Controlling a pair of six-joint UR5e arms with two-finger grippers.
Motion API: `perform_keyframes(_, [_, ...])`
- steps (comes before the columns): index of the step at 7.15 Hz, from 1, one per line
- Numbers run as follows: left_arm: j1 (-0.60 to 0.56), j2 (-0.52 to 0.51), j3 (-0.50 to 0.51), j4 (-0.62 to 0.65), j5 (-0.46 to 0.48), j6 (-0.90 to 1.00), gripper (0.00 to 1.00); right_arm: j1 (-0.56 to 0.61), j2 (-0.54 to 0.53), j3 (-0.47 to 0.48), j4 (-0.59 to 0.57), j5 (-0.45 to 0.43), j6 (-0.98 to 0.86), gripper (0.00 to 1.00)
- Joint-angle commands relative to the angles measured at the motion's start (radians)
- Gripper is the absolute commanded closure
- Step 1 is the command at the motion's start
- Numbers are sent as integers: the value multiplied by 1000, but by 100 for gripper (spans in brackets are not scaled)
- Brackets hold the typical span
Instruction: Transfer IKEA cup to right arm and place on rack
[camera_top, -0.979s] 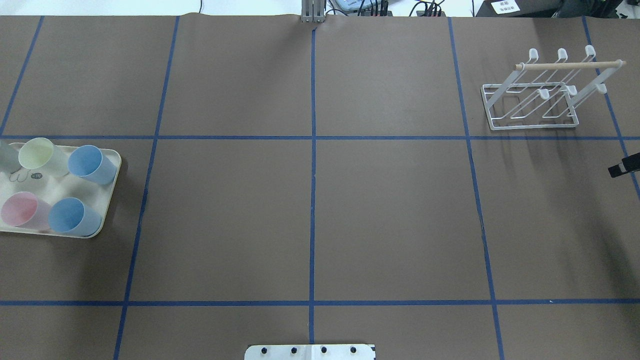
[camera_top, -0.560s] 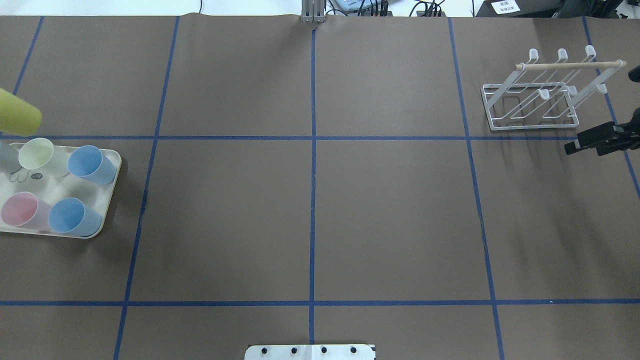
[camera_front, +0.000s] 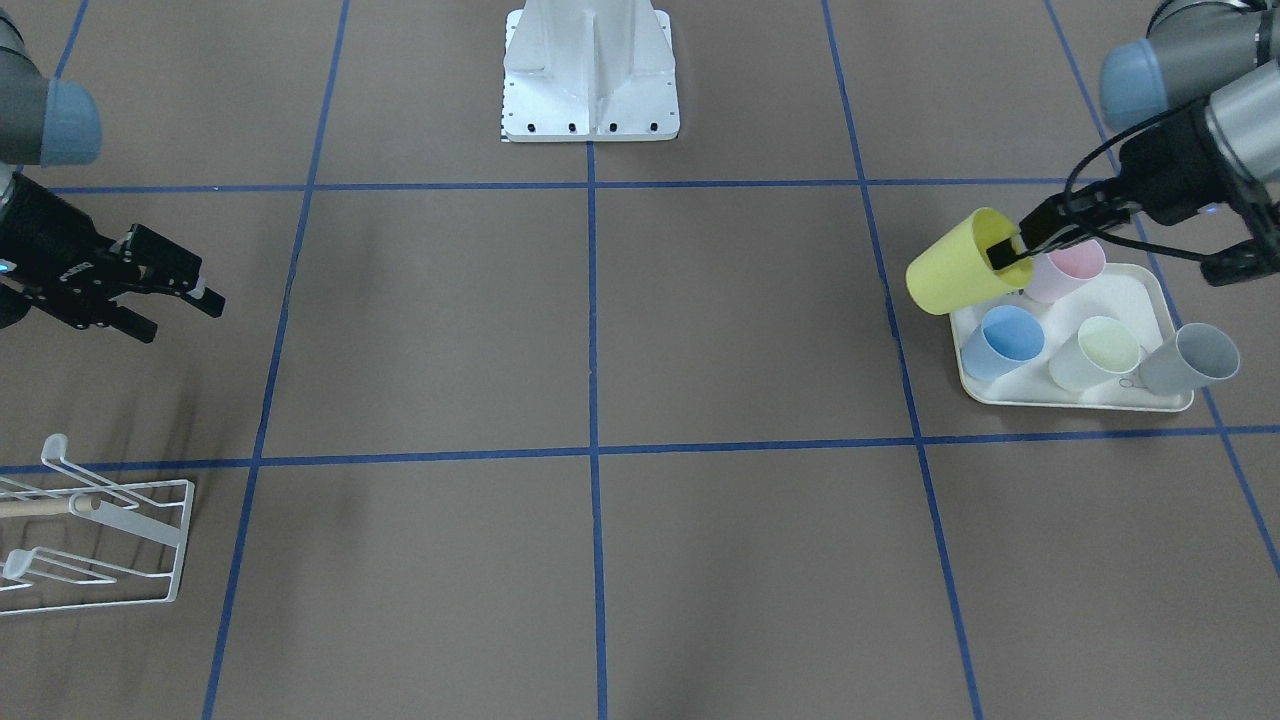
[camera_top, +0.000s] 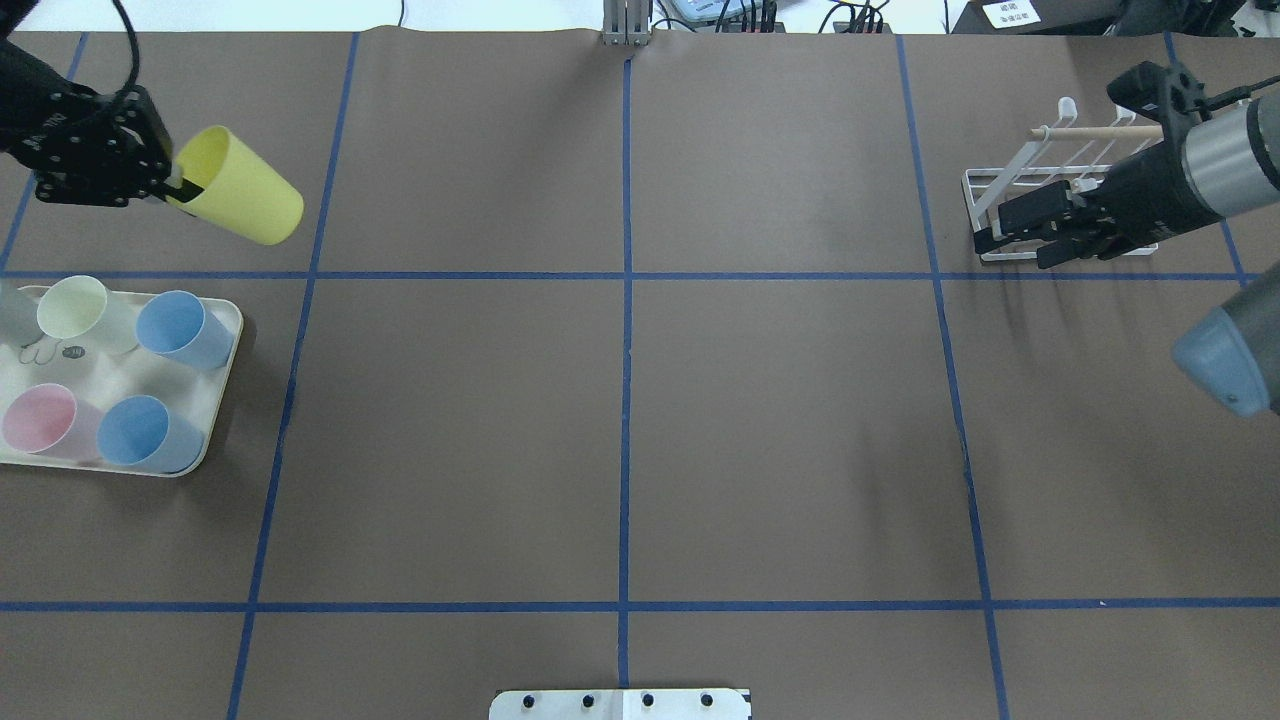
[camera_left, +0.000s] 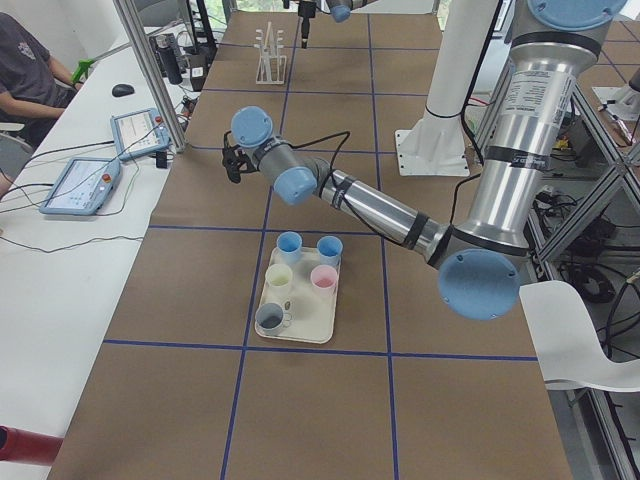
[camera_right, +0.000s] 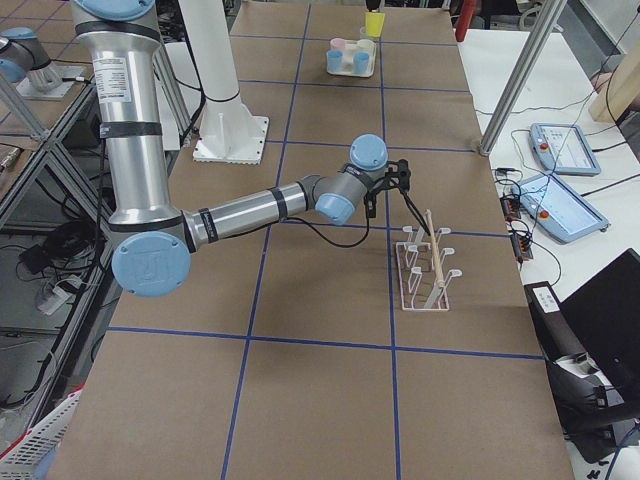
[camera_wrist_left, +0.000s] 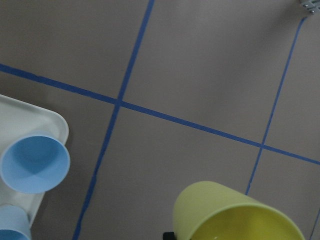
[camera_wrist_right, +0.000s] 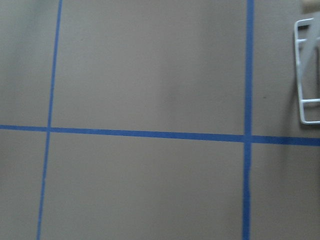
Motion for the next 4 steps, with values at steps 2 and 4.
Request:
perform_keyframes(2, [216, -199, 7, -46, 217, -256, 100, -135, 143, 31, 60, -121, 343, 1])
perform_keyframes(4, [355, -222, 15, -309, 427, -443, 100, -207, 144, 8, 379, -234, 614, 1])
